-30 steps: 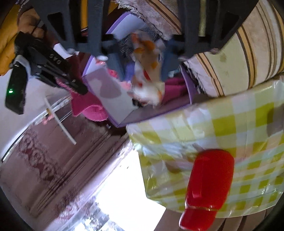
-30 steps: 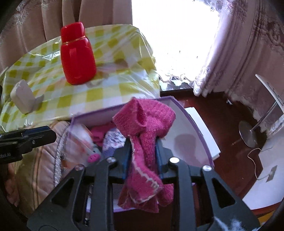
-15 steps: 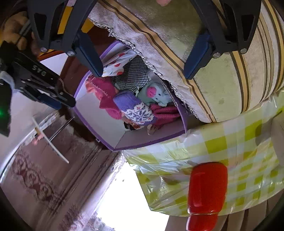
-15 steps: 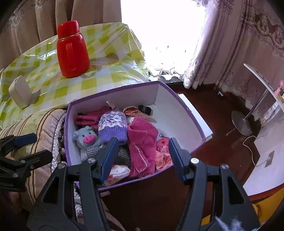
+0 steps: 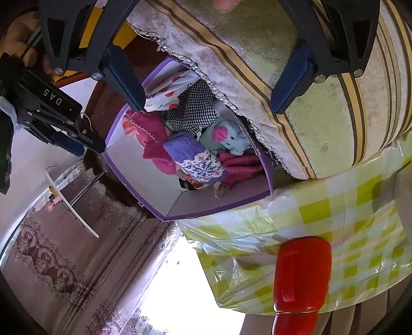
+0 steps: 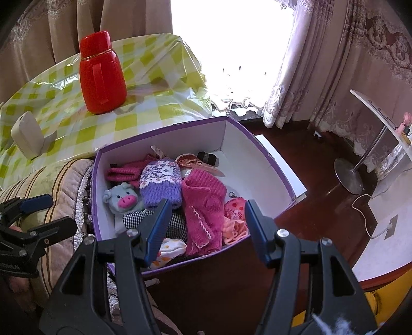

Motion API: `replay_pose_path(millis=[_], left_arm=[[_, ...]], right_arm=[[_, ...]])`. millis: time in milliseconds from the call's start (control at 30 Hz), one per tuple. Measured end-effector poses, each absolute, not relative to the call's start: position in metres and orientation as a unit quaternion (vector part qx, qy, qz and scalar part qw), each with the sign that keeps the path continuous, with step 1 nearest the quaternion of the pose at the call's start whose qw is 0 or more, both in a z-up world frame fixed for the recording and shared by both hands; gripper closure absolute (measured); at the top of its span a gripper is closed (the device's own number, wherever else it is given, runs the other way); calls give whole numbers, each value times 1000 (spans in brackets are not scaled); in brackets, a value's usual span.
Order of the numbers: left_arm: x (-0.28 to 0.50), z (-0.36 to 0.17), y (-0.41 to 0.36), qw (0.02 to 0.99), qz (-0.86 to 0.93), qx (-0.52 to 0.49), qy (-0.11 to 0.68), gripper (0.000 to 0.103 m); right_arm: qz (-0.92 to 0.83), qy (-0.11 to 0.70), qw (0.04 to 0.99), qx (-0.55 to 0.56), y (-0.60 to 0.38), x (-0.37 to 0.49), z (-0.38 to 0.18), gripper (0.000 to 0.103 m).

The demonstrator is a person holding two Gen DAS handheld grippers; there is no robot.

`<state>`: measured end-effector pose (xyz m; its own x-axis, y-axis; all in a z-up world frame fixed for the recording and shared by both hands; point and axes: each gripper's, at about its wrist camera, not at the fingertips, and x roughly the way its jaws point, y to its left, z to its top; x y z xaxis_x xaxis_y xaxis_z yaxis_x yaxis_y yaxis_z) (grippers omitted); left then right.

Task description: Organize soft objects

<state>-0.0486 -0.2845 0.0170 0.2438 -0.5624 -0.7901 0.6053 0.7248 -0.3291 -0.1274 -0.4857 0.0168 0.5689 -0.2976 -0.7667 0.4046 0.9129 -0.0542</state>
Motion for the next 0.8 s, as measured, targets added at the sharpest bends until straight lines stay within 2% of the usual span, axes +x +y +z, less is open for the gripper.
replay_pose_path(millis=[800], left_arm=[[-49, 17, -285, 788, -371, 20, 491, 4]], right_arm=[[-194, 423, 882, 67, -488, -127, 15, 40]])
